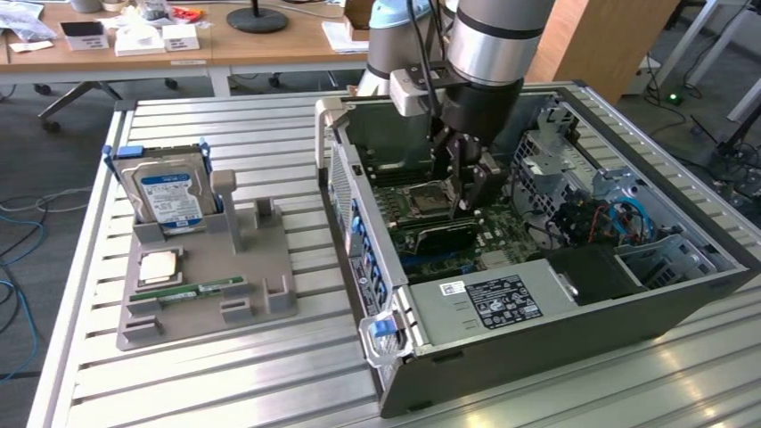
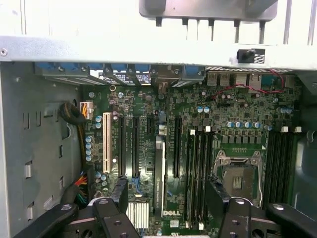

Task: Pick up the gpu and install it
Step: 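Insert the gpu into the slot, then press down on the gpu until it lock into place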

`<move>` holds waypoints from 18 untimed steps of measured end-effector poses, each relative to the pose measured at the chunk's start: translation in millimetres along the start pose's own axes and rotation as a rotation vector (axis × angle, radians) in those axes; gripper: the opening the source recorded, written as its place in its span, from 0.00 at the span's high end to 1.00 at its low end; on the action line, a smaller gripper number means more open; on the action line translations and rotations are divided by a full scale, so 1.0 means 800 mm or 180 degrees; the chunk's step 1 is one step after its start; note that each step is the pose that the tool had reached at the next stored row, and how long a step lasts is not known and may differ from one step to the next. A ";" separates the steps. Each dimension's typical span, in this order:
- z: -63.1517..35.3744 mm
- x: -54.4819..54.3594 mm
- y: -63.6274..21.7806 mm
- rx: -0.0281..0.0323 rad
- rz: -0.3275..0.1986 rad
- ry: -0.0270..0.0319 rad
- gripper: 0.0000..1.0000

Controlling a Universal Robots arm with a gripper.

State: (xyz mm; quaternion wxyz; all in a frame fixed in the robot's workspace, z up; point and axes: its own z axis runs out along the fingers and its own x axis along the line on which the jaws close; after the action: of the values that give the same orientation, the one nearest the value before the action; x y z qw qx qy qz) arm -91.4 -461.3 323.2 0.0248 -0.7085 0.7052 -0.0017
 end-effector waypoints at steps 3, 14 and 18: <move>0.000 0.000 -0.001 -0.0001 0.0000 0.0001 0.26; -0.009 0.000 -0.003 0.0000 0.0000 0.0000 0.26; -0.009 0.000 -0.003 0.0000 0.0000 0.0000 0.26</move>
State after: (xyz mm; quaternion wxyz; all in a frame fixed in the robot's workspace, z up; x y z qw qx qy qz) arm -89.3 -461.3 330.8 0.0247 -0.7085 0.7052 -0.0017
